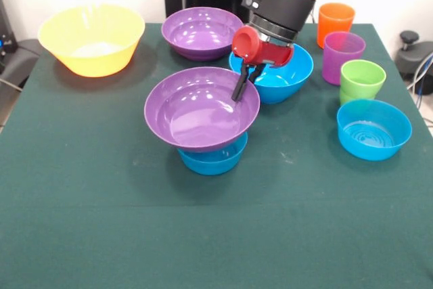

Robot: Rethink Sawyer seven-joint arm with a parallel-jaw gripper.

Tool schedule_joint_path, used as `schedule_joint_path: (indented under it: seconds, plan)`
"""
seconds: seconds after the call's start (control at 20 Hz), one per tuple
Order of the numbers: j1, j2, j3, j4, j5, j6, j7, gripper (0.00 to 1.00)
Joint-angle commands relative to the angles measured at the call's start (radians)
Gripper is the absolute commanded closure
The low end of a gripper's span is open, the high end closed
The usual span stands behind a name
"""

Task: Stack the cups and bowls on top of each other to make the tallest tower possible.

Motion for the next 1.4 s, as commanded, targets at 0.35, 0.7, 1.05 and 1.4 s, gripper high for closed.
schedule_joint_path:
  seconds: [0.35, 0.7, 1.05, 1.4]
  plan:
    - [-0.013, 0.023, 0.091, -0.065, 0.013, 0.040, 0.067, 1.00]
    - [-0.019, 0.039, 0.107, -0.076, 0.005, -0.004, 0.068, 1.00]
    - [-0.022, 0.058, 0.109, -0.085, -0.008, -0.047, 0.072, 1.00]
    - [-0.027, 0.050, 0.125, -0.084, -0.034, -0.094, 0.054, 1.00]
